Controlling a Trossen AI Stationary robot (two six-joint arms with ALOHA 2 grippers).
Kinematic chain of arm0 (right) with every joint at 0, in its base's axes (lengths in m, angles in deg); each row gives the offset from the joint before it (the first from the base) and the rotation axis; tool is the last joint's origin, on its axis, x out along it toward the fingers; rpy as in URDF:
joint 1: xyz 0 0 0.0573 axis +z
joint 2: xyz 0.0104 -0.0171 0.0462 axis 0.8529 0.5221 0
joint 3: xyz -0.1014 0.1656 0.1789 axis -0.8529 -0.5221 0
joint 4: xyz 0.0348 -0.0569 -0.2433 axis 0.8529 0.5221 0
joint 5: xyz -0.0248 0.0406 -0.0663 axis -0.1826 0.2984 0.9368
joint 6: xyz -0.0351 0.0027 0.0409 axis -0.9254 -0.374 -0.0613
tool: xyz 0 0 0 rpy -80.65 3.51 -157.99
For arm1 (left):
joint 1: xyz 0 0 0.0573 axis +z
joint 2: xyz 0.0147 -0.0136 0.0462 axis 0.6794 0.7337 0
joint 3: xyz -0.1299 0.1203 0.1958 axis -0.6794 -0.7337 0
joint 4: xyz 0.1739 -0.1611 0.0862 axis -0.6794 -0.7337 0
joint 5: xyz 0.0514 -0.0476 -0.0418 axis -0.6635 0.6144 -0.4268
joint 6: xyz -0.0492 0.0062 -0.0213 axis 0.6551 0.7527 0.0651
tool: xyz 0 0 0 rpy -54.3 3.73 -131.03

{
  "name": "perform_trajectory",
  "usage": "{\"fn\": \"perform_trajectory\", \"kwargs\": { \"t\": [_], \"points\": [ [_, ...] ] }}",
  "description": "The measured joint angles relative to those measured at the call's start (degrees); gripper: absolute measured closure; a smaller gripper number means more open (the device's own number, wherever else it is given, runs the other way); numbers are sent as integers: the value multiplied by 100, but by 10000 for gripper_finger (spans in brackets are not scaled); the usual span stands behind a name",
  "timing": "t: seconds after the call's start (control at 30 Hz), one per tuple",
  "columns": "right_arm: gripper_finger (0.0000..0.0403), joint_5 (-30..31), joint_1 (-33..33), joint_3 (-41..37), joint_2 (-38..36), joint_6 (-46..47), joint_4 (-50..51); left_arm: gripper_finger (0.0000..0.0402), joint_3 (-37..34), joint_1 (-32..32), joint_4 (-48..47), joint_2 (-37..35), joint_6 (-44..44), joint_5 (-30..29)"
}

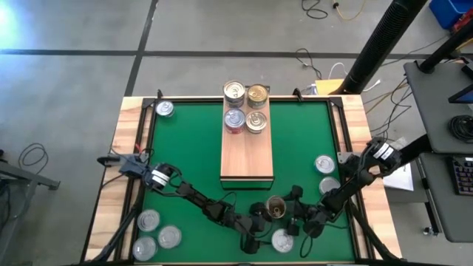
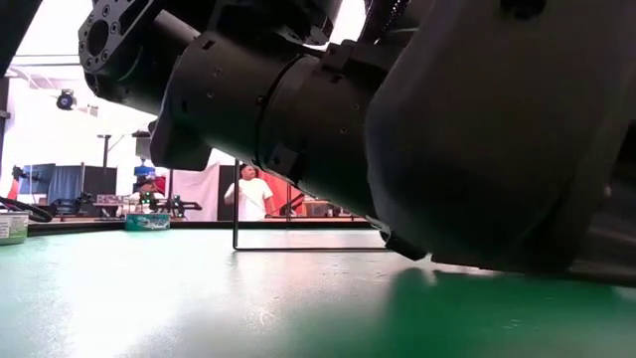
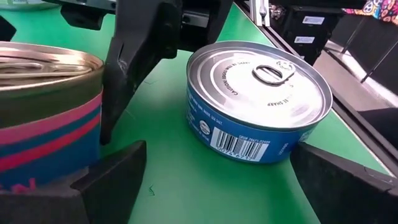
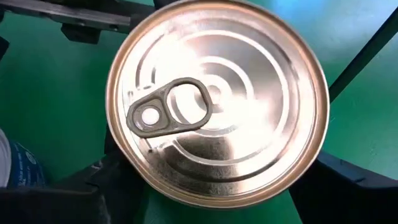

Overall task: Stack canned seafood by type on shelf
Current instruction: Stack the blue pink tuna can on top of the other blue pink tuna can on the shelf

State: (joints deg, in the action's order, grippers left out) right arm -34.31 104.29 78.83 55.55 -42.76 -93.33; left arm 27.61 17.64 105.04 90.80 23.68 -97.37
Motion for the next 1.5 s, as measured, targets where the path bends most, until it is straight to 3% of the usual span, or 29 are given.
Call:
{"fn": "perform_trajectory", "kwargs": {
  "t": [0.3,0.47,0.67,0.87,1.0,1.17,1.3,1.5],
  "points": [
    [112,-561,173,52,-700,365,962,24,-5,-364,-1354,-547,674,-274],
    [151,-1239,342,46,-1165,362,1135,24,-14,-632,-2057,-850,732,-620],
    [172,-1212,450,35,-1268,423,1252,24,-15,-674,-2708,-889,1154,-1235],
    [127,-1110,356,28,-928,303,1236,24,-16,-539,-2307,-870,1105,-1593],
    [80,-1210,273,24,-555,197,905,24,-26,-363,-1406,-674,944,-770],
    [28,-1158,262,9,-72,-471,-325,24,-25,-280,-1065,-512,938,-576],
    [12,-1015,221,19,115,-774,-978,24,-22,-154,-909,-421,992,-342],
    [3,-1064,-4,28,200,-825,-1020,24,-22,105,-566,-329,923,-1]
  ]
}}
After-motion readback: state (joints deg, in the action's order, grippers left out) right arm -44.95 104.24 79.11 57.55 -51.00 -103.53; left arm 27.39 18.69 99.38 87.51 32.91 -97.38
